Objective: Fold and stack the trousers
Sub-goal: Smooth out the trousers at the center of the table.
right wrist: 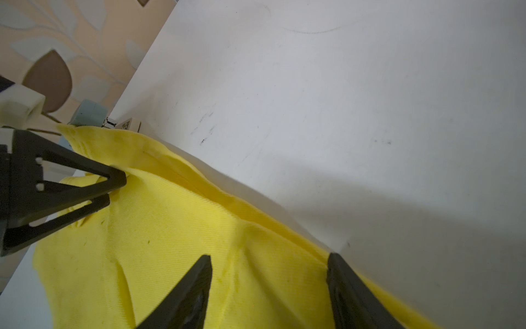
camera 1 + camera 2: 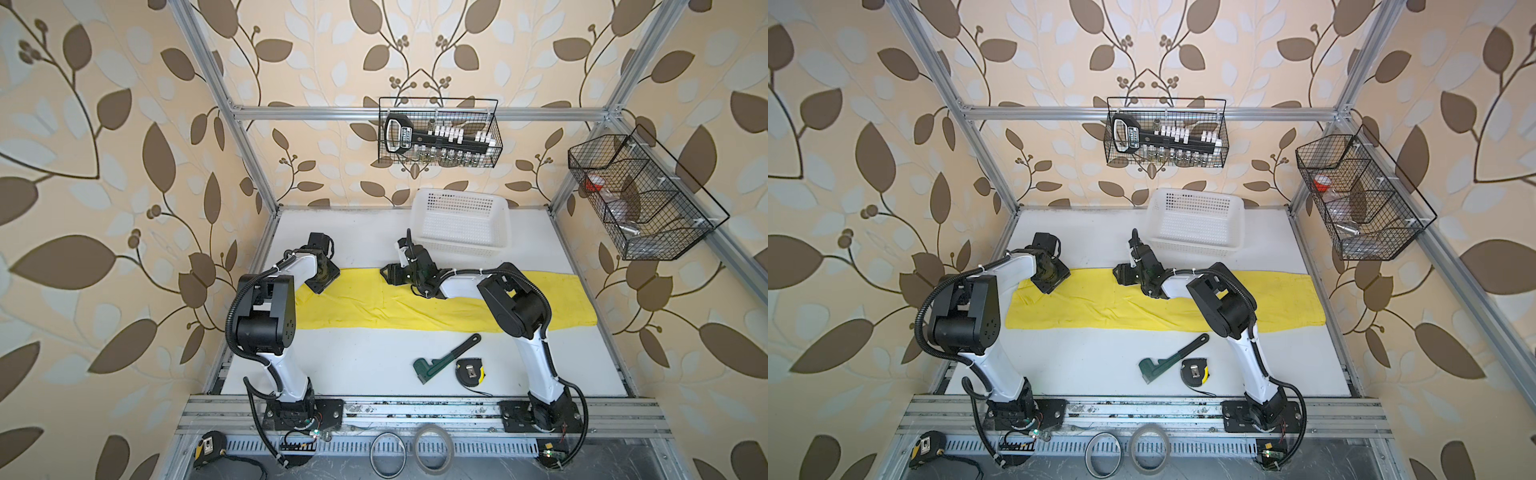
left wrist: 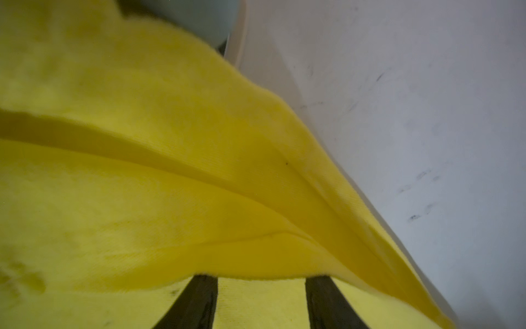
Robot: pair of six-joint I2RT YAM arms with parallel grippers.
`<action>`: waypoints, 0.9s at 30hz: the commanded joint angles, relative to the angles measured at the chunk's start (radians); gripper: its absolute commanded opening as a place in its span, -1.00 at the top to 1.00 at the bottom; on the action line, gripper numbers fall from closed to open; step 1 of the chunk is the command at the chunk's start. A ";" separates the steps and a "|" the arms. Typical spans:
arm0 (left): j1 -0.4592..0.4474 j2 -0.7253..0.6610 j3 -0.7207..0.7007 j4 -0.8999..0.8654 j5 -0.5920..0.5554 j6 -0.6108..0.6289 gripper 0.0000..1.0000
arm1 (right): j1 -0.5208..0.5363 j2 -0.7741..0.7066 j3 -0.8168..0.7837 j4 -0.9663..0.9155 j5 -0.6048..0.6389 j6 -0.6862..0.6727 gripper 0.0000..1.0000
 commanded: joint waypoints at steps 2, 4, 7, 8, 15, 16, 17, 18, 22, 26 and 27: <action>-0.003 0.046 0.100 -0.071 -0.138 0.070 -0.03 | 0.007 0.013 -0.043 0.000 -0.035 0.013 -0.30; -0.003 0.077 0.141 -0.092 -0.168 0.089 -0.03 | 0.006 0.009 -0.051 0.009 -0.040 0.018 -0.30; -0.004 0.115 0.223 -0.145 -0.232 0.132 -0.04 | 0.004 0.000 -0.066 0.022 -0.040 0.024 -0.30; -0.003 0.126 0.249 -0.168 -0.261 0.149 -0.04 | 0.003 -0.003 -0.072 0.027 -0.043 0.028 -0.30; -0.003 0.140 0.348 -0.220 -0.241 0.240 -0.27 | -0.006 -0.057 -0.090 0.034 -0.054 0.029 -0.30; -0.006 0.131 0.352 -0.222 -0.224 0.248 -0.33 | -0.007 -0.069 -0.088 0.028 -0.052 0.027 -0.31; -0.006 0.120 0.356 -0.225 -0.202 0.260 -0.41 | -0.010 -0.089 -0.090 0.020 -0.052 0.023 -0.31; -0.009 0.107 0.360 -0.233 -0.183 0.271 -0.47 | -0.013 -0.109 -0.095 0.017 -0.053 0.020 -0.32; -0.029 0.037 0.353 -0.313 -0.121 0.294 -0.57 | -0.031 -0.204 -0.140 0.004 -0.057 0.016 -0.35; -0.034 -0.060 0.248 -0.363 -0.005 0.265 -0.58 | -0.056 -0.327 -0.237 0.002 -0.068 0.029 -0.36; -0.034 -0.081 0.212 -0.366 0.018 0.255 -0.59 | -0.062 -0.361 -0.266 -0.002 -0.076 0.040 -0.37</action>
